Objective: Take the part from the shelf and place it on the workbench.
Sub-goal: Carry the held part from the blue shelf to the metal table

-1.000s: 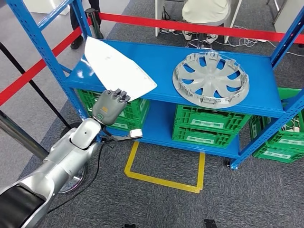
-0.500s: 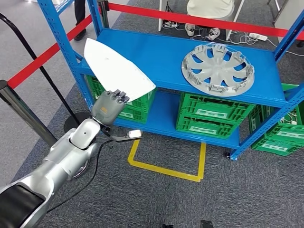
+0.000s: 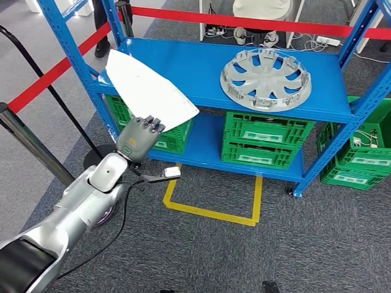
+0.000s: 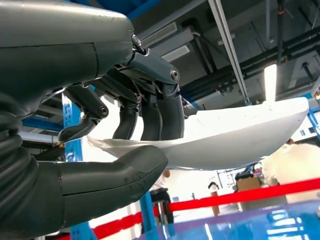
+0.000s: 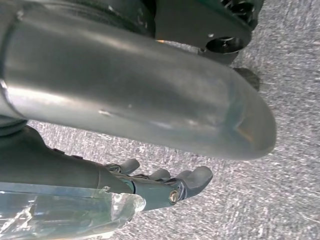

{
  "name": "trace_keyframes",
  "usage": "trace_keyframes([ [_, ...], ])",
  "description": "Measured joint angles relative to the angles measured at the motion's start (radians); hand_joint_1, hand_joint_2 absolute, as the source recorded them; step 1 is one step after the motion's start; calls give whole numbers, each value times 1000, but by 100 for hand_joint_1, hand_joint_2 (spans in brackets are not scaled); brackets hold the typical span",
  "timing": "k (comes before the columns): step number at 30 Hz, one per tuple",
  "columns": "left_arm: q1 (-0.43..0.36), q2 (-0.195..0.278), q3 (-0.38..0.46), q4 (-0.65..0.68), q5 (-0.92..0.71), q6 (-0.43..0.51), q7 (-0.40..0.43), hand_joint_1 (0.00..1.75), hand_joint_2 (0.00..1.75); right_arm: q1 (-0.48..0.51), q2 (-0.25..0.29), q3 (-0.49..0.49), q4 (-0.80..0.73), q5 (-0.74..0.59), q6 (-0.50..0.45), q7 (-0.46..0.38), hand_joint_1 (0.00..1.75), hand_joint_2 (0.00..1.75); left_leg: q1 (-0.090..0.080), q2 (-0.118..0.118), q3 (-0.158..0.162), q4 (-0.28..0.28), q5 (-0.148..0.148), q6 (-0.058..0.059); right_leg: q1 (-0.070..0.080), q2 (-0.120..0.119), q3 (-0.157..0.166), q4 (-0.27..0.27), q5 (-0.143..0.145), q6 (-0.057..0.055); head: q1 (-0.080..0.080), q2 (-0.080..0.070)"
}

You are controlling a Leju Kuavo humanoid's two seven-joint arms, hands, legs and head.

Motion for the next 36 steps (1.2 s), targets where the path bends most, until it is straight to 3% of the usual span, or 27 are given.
trace_keyframes([
  [1,0,0,0,0,0,0,0,175,175,0,0,0,0,0,0,0,0,0,0,0,28,-40,24,2,0,0,-5,0,5,2,0,0],
  [3,-3,0,1,0,0,0,0,175,175,0,0,0,0,0,0,0,0,0,-1,0,112,-173,72,9,1,1,-14,1,14,10,0,0],
  [5,-6,0,1,-1,0,0,0,175,175,0,0,0,0,0,0,0,0,0,-3,-1,162,-262,88,14,4,1,-21,2,23,20,0,0],
  [6,-6,0,2,-2,0,0,0,175,175,0,0,0,0,0,0,0,0,0,-4,-1,164,-275,88,15,6,1,-25,2,25,20,0,0],
  [9,-2,1,2,-2,0,0,0,175,175,2,0,0,0,0,0,0,0,0,-4,-2,156,-281,94,23,9,0,-30,-3,32,-14,1,0],
  [10,-2,2,3,-2,0,0,0,175,175,2,0,0,0,0,0,-1,0,0,-5,-2,154,-281,97,27,9,0,-30,-7,40,-18,1,0],
  [14,-2,2,3,-2,-3,0,0,175,175,1,0,0,0,2,-4,-10,0,0,-7,-2,141,-280,108,38,7,0,-31,-26,64,16,1,0],
  [18,-1,7,3,-2,-8,0,3,175,175,1,0,0,0,3,-21,-19,0,0,-10,-2,131,-277,115,44,3,0,-35,-35,76,34,1,0],
  [22,-6,17,4,-4,-12,0,8,175,175,0,0,0,0,8,-48,-17,0,0,-12,-3,122,-279,128,60,-3,-3,-44,-38,86,55,0,0],
  [24,-13,20,6,-8,-12,0,8,175,175,0,0,0,0,11,-57,-15,0,0,-5,-5,122,-290,140,67,-2,-3,-65,4,49,57,2,0],
  [26,-19,21,8,-10,-12,-1,8,175,175,0,0,0,0,13,-63,-12,0,0,-2,-11,118,-293,148,69,-2,-2,-111,132,-32,59,4,0],
  [28,-21,22,8,-10,-13,-3,8,175,175,0,0,0,0,14,-68,-8,0,0,-1,-19,110,-293,154,64,-5,-2,-149,255,-89,62,4,0],
  [29,-21,23,8,-11,-13,-4,8,175,175,0,0,0,0,15,-71,-6,0,0,1,-27,106,-292,157,59,-7,-2,-144,267,-92,65,4,0],
  [30,-21,24,8,-12,-13,-4,8,175,175,0,0,0,0,15,-73,-4,0,0,4,-35,102,-291,160,54,-10,0,-119,238,-79,67,4,0],
  [31,-22,24,8,-13,-13,-5,8,175,175,0,0,0,0,15,-75,-3,0,0,7,-45,98,-288,163,47,-15,8,-75,175,-56,71,4,0],
  [33,-26,24,8,-20,-13,-5,8,175,175,-1,2,0,-1,15,-76,-3,0,0,12,-63,85,-276,166,30,-24,48,4,52,-35,76,5,0],
  [35,-31,25,9,-25,-13,-4,9,175,175,-2,4,0,-1,14,-78,-2,0,0,12,-79,72,-270,173,15,-25,65,26,18,-38,65,3,0],
  [36,-32,27,9,-27,-13,-4,9,175,175,-2,4,0,-1,14,-78,-2,0,0,14,-86,68,-271,178,9,-22,53,24,21,-33,52,2,0],
])
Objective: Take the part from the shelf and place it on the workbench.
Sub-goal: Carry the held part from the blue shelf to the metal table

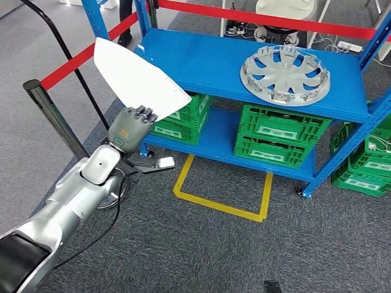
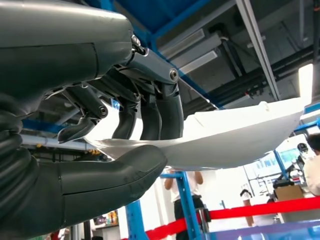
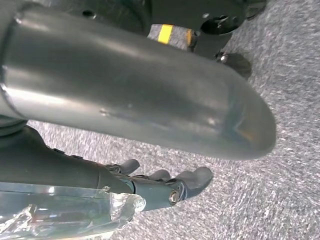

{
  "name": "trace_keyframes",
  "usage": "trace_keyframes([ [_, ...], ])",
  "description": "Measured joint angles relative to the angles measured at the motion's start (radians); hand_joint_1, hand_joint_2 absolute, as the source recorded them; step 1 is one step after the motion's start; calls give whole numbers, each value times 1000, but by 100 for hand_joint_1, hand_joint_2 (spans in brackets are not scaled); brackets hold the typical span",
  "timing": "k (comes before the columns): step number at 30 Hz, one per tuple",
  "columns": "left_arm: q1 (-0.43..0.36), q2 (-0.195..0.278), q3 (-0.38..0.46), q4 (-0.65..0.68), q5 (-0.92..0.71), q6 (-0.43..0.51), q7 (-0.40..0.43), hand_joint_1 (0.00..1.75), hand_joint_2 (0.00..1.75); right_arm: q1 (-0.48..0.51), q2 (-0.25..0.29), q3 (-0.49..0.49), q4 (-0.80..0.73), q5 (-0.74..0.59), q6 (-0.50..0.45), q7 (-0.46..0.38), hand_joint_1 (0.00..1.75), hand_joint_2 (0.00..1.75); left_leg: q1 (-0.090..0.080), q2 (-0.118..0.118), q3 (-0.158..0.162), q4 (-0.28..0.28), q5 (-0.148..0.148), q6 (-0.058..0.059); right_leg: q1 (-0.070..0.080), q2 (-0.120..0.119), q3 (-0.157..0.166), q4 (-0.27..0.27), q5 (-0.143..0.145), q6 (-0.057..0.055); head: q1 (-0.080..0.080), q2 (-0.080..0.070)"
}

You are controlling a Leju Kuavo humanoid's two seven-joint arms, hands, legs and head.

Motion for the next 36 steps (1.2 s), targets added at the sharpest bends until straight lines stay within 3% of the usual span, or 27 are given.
trace_keyframes([
  [1,0,1,0,0,0,0,0,175,175,0,0,0,0,0,-1,0,0,0,2,-5,-3,-2,3,-5,1,-11,-2,3,2,-9,-1,0],
  [3,-1,4,0,0,0,0,1,175,175,-3,0,0,0,0,-2,0,0,0,1,15,-18,24,-18,-13,2,-30,-6,1,8,-27,-6,0],
  [6,-5,4,-1,0,0,0,1,175,175,-2,0,0,0,0,-3,0,0,0,-2,67,-94,202,-119,-18,7,-65,-15,-2,16,-44,-16,0],
  [8,-3,3,-1,0,0,0,1,175,175,1,0,0,0,-1,-3,0,0,0,-2,75,-122,284,-147,-16,12,-92,-21,-1,19,-47,-16,0],
  [9,-3,3,-1,0,0,-1,1,175,175,2,0,0,0,-1,-3,0,0,0,-2,77,-108,272,-136,-14,14,-105,-24,-1,21,-47,-16,0],
  [10,-3,3,-1,-1,0,-1,1,175,175,1,0,0,0,-1,-3,0,0,0,-4,84,-76,223,-112,-10,15,-118,-25,-1,22,-46,-16,0],
  [12,-8,2,0,-2,0,-1,1,175,175,0,0,0,0,-1,-3,0,0,0,-14,133,7,89,-69,0,21,-142,-25,0,23,-41,-17,0],
  [13,-11,0,0,-3,0,-1,1,175,175,0,0,0,0,-2,-3,0,0,0,-19,154,33,41,-58,6,24,-154,-26,1,24,-36,-16,0],
  [14,-13,-1,0,-4,0,-1,1,175,175,0,-1,0,0,-2,-3,0,0,0,-24,166,43,16,-55,11,27,-165,-26,0,25,-32,-16,0],
  [16,-12,1,0,-6,0,-1,1,175,175,0,-1,0,0,-2,-2,0,0,0,-27,145,37,8,-49,23,28,-189,-24,-4,28,-22,-15,0],
  [17,-11,3,0,-6,1,-1,1,175,175,-1,-1,0,0,-2,-2,0,0,0,-27,132,35,6,-45,30,25,-185,-27,-1,24,-17,-14,0],
  [19,-11,4,1,-6,1,-1,1,175,175,1,-1,0,0,-2,-2,-1,0,0,-22,107,32,2,-37,43,22,-136,-50,58,-17,-9,-10,0],
  [21,-10,0,0,-6,1,-2,1,175,175,4,-1,0,0,-2,-1,0,0,0,-20,81,29,2,-32,49,22,-78,-105,186,-83,-6,-5,0],
  [23,-6,-2,0,-6,1,-2,1,175,175,6,-1,0,0,-2,-1,0,0,0,-22,51,27,3,-30,51,24,-61,-146,276,-108,-8,-3,0],
  [24,-4,-2,-1,-6,1,-2,1,175,175,6,-1,0,0,-2,-1,0,0,0,-22,36,26,3,-29,51,25,-58,-143,268,-93,-10,-3,0],
  [25,-4,-1,-1,-6,1,-2,1,175,175,6,-1,0,0,-2,-1,0,0,0,-22,21,26,3,-28,50,25,-53,-121,222,-63,-12,-3,0],
  [27,-6,-1,0,-6,1,-2,1,175,175,5,-1,0,0,-3,-1,0,0,0,-21,-6,25,5,-26,45,20,-7,-53,85,-3,-19,-4,0],
  [29,-9,-2,0,-6,1,-3,1,175,175,5,-1,0,0,-3,0,1,0,0,-16,-30,15,6,-20,34,17,37,-11,6,13,-24,-4,0],
  [30,-10,-2,0,-6,1,-3,1,175,175,5,-1,0,0,-3,0,1,0,0,-12,-42,9,5,-16,26,17,41,-6,-3,9,-27,-5,0],
  [31,-10,0,0,-6,1,-3,1,175,175,5,-1,0,0,-3,1,1,0,0,-9,-55,5,3,-12,19,19,30,-4,-8,11,-30,-5,0],
  [32,-9,2,1,-6,1,-4,1,175,175,4,-2,0,0,-3,1,1,0,0,-8,-50,1,3,-11,13,19,17,-2,-12,14,-36,-5,0],
  [34,-13,4,2,-6,1,-4,1,175,175,2,-2,0,0,-3,1,1,0,0,-12,4,-21,43,-38,4,17,-12,3,-23,19,-47,-11,0],
  [36,-18,2,1,-6,1,-4,1,175,175,3,-2,0,0,-3,2,1,0,0,-12,64,-77,159,-100,-4,18,-45,5,-27,20,-53,-18,0],
])
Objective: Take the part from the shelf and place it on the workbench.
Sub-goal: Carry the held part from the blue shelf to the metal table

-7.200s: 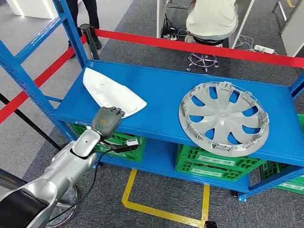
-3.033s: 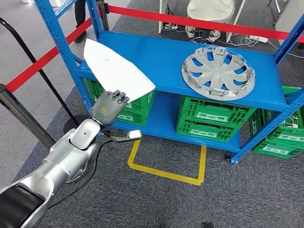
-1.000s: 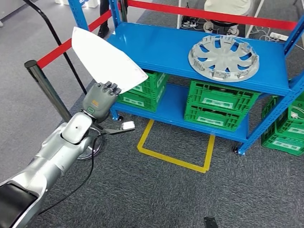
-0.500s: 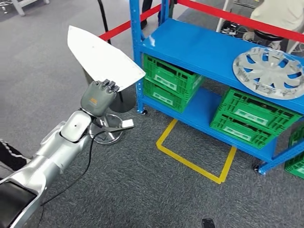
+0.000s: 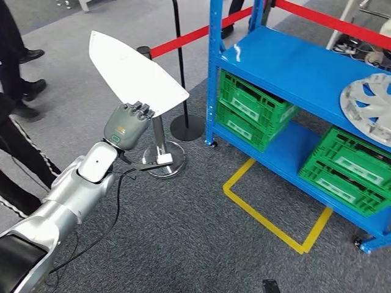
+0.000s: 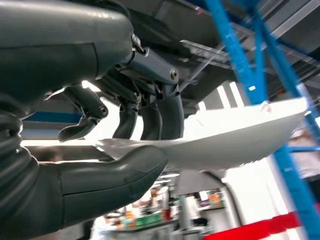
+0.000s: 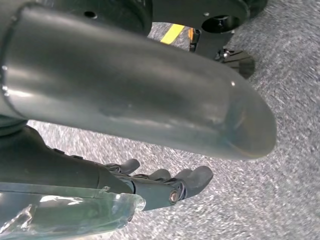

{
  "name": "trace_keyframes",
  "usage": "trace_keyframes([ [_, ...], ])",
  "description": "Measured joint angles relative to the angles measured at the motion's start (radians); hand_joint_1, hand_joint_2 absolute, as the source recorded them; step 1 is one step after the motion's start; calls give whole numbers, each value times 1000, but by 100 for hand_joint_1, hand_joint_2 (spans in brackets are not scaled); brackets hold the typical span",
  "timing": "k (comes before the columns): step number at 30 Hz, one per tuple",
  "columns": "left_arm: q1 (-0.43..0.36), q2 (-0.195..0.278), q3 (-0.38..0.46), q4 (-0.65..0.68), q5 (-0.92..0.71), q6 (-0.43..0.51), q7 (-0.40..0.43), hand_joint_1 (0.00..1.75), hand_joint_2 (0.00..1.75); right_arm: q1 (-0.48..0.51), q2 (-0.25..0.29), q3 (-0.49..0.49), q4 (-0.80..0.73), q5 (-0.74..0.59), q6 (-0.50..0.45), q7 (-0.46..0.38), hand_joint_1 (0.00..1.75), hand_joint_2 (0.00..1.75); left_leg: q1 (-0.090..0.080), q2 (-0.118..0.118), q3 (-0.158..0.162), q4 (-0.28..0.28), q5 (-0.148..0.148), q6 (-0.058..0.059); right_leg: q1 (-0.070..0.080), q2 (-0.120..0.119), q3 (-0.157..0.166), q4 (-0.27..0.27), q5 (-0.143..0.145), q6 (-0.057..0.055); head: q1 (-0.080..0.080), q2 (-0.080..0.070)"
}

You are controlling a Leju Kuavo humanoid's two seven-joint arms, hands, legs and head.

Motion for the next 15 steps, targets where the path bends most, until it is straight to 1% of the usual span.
trace_keyframes([
  [1,0,-1,0,0,0,0,0,175,175,1,0,0,0,0,0,0,0,0,3,9,-30,63,-25,-4,0,-17,0,0,0,0,-1,0],
  [2,1,-2,-1,0,0,0,0,175,175,1,0,0,0,0,0,0,0,0,7,12,-50,105,-36,-8,0,-33,0,0,-1,0,-1,0],
  [3,3,-2,-1,0,0,0,0,175,175,1,-1,0,0,0,0,0,0,0,12,13,-53,112,-28,-11,0,-48,0,0,-2,1,-1,0],
  [4,3,-2,-1,0,0,-1,0,175,175,1,-1,0,0,0,0,0,0,0,16,18,-36,82,-5,-14,-1,-62,1,0,-2,2,-1,0],
  [5,2,-1,-1,0,0,-1,0,175,175,0,-1,0,0,0,0,0,0,0,19,32,-4,26,26,-18,-1,-75,2,1,-4,6,-1,0],
  [6,0,-1,0,0,0,-1,0,175,175,-1,-1,0,0,0,0,0,0,0,19,58,33,-40,53,-22,1,-88,3,3,-7,12,-2,0],
  [7,-3,-3,0,0,0,-1,0,175,175,-1,-2,0,1,0,0,0,0,0,19,77,63,-94,70,-19,3,-98,2,7,-11,19,-1,0],
  [8,-5,-4,0,0,0,-1,0,175,175,-2,-3,0,1,0,0,0,0,0,16,91,80,-129,77,-13,5,-108,3,9,-15,25,1,0],
  [9,-6,-4,0,0,0,-1,0,175,175,-2,-4,0,1,0,0,0,0,0,12,93,85,-143,76,-4,7,-118,4,10,-18,32,2,0],
  [10,-6,-4,0,0,0,-1,0,175,175,-2,-4,0,1,0,1,1,0,0,9,79,83,-145,75,8,5,-128,7,8,-19,37,5,0],
  [11,-5,-1,0,0,0,-1,0,175,175,-2,-4,0,1,0,1,1,0,0,7,67,82,-145,75,17,1,-135,10,6,-20,42,6,0],
  [12,-6,2,1,0,0,-2,0,175,175,-3,-4,0,1,0,1,1,0,0,6,55,81,-146,76,25,-3,-124,10,8,-25,48,7,0],
  [13,-7,3,2,0,1,-2,0,175,175,-4,-4,0,1,0,1,0,0,0,7,44,81,-146,78,32,-6,-102,5,23,-37,51,9,0],
  [14,-9,2,2,0,1,-2,-1,175,175,-5,-3,0,1,0,1,0,0,0,8,32,82,-147,79,39,-7,-71,-13,62,-60,53,11,0],
  [15,-10,0,3,0,1,-3,-2,175,175,-4,-3,0,1,0,1,0,0,0,7,21,82,-147,79,44,-6,-40,-40,121,-90,51,15,0],
])
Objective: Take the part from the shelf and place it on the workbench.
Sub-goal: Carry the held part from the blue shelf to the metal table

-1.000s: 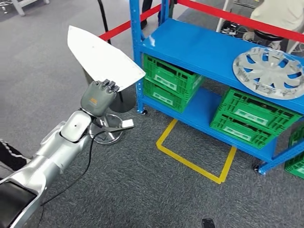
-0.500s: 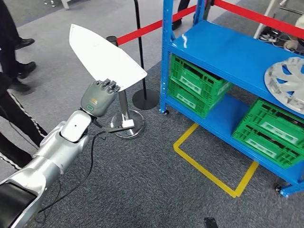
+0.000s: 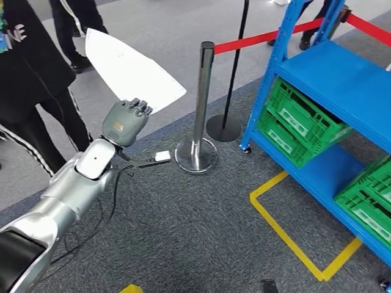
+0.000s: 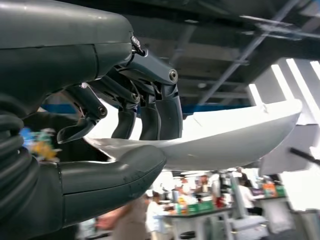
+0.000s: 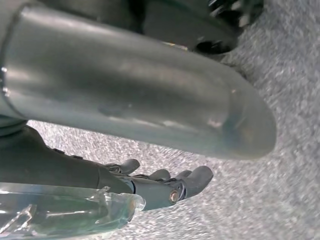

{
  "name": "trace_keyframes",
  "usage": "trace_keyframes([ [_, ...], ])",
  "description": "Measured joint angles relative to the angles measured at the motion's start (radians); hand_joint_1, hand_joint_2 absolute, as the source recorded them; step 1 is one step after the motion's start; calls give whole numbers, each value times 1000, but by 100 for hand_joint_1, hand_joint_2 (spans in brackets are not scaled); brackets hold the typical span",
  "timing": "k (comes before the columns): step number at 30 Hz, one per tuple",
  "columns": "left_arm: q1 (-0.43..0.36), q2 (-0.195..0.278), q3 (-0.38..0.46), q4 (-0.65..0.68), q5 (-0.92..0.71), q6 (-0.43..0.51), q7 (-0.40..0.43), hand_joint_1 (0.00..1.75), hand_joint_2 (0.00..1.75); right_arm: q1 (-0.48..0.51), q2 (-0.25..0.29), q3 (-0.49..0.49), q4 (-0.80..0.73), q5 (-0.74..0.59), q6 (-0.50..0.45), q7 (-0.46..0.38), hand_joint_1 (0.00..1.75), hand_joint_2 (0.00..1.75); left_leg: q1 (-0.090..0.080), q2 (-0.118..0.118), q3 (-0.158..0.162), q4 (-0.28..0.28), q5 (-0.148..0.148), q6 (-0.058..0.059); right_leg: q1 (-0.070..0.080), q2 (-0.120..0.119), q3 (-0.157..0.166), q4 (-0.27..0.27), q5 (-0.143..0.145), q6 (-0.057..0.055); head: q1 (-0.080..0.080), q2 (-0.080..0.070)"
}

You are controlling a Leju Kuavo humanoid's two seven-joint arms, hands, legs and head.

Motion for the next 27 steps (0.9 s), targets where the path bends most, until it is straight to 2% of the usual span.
trace_keyframes([
  [2,0,-4,-1,0,0,-2,-4,175,175,3,0,0,0,0,0,1,0,0,-6,-27,0,0,0,7,6,22,-72,139,-54,-6,2,0],
  [3,2,-5,-1,0,0,-3,-5,175,175,4,0,0,0,0,0,1,0,0,-9,-41,0,0,0,8,9,24,-97,176,-58,-11,2,0],
  [4,2,-5,-1,0,0,-3,-6,175,175,4,0,0,0,0,0,1,0,0,-11,-56,1,0,0,8,12,26,-104,175,-43,-17,2,0],
  [5,2,-4,-1,0,0,-4,-7,175,175,4,0,0,0,0,-1,2,0,0,-12,-71,2,1,0,9,16,32,-91,134,-9,-23,2,0],
  [6,1,-4,-1,0,1,-4,-7,175,175,4,0,0,0,0,-1,2,0,0,-12,-85,3,1,0,8,18,47,-63,65,33,-30,3,0],
  [8,-3,-5,-1,0,1,-4,-7,175,175,3,0,0,0,0,-2,2,0,0,-12,-110,1,2,1,5,16,96,-5,-59,83,-37,2,0],
  [9,-4,-5,-1,0,1,-4,-7,175,175,3,0,0,0,0,-2,2,0,0,-9,-121,-2,2,3,1,15,113,11,-89,90,-38,2,0],
  [10,-4,-4,-1,0,1,-4,-7,175,175,2,0,0,0,0,-2,2,0,0,-6,-133,-6,1,6,-5,15,117,17,-98,87,-37,2,0],
  [11,-4,-2,-1,0,1,-4,-7,175,175,2,0,0,0,0,-2,2,0,0,-3,-145,-9,0,9,-11,17,107,22,-104,89,-37,2,0],
  [12,-3,1,0,0,1,-4,-7,175,175,1,0,0,0,0,-2,3,0,0,-2,-147,-11,-1,9,-17,17,96,25,-108,91,-40,1,0],
  [13,-2,3,0,0,1,-4,-7,175,175,0,0,0,0,0,-3,3,0,0,-3,-129,-17,8,1,-21,16,83,28,-114,94,-43,0,0],
  [14,-4,5,1,0,2,-4,-7,175,175,-1,0,0,0,0,-3,2,0,0,-6,-99,-31,36,-18,-25,15,69,33,-121,96,-47,-2,0],
  [16,-6,5,2,0,2,-3,-7,175,175,0,0,0,0,1,-4,3,0,0,-8,-33,-88,151,-79,-33,15,39,37,-127,97,-51,-5,0],
  [17,-5,5,3,0,2,-2,-7,175,175,1,0,1,0,1,-5,4,0,0,-7,-19,-121,216,-104,-38,14,23,37,-127,96,-52,-6,0],
  [18,-2,7,3,0,3,-2,-7,175,175,1,0,1,0,2,-5,5,0,0,-5,-12,-143,260,-115,-42,14,8,37,-127,95,-53,-6,0],
  [19,0,10,3,0,3,-1,-7,175,175,1,1,1,0,2,-5,5,0,0,-2,-9,-148,270,-108,-45,12,-7,38,-126,93,-52,-6,0],
  [20,1,13,4,0,3,-1,-7,175,175,1,2,1,0,2,-5,6,0,0,0,-3,-133,241,-84,-48,11,-20,38,-126,92,-50,-6,0],
  [21,1,15,4,0,4,-1,-7,175,175,1,2,1,0,2,-6,6,0,0,2,11,-102,182,-50,-51,10,-34,40,-124,89,-46,-6,0],
  [22,0,16,4,0,4,-1,-7,175,175,0,3,1,0,2,-6,6,0,0,3,41,-65,115,-21,-55,12,-47,41,-121,86,-41,-6,0],
  [24,-3,15,5,0,4,0,-7,175,175,0,3,1,0,2,-7,6,0,0,0,85,-16,22,5,-48,19,-69,42,-112,76,-30,-4,0],
  [25,-3,15,5,0,4,0,-7,175,175,0,3,1,0,2,-8,6,0,0,-3,91,-11,9,3,-40,23,-80,43,-110,72,-25,-2,0],
  [27,-1,20,6,0,4,1,-7,175,175,-1,4,1,0,3,-8,8,0,0,-5,63,-14,7,1,-20,21,-98,47,-108,64,-17,4,0],
])
